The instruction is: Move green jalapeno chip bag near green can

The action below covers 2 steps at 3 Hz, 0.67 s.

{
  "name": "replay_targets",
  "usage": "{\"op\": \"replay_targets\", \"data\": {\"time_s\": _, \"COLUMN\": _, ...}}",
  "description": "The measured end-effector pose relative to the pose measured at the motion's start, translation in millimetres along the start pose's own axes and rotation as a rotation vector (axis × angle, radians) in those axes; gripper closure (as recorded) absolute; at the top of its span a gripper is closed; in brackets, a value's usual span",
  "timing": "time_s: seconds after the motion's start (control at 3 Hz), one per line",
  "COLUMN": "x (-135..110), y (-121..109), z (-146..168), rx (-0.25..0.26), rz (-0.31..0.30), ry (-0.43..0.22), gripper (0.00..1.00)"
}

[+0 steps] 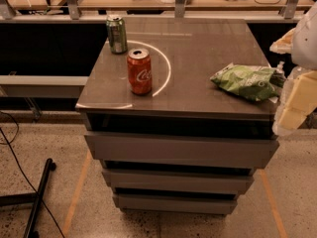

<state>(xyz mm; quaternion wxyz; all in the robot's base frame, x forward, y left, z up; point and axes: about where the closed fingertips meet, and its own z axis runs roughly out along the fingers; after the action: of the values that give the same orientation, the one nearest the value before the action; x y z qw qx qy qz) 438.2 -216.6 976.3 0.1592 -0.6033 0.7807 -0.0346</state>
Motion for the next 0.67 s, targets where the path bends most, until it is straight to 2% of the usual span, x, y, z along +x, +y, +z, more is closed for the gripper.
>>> {"op": "replay_targets", "data": {"time_s": 0.33, "x": 0, "y": 0, "z": 0, "rx": 0.0, "rz": 0.0, "ry": 0.0, "gripper": 0.0}}
{"op": "replay_targets", "data": {"time_s": 0.67, "x": 2, "y": -20, "z": 7, "rx": 0.033, "rz": -0.007, "ry": 0.024, "gripper": 0.0}}
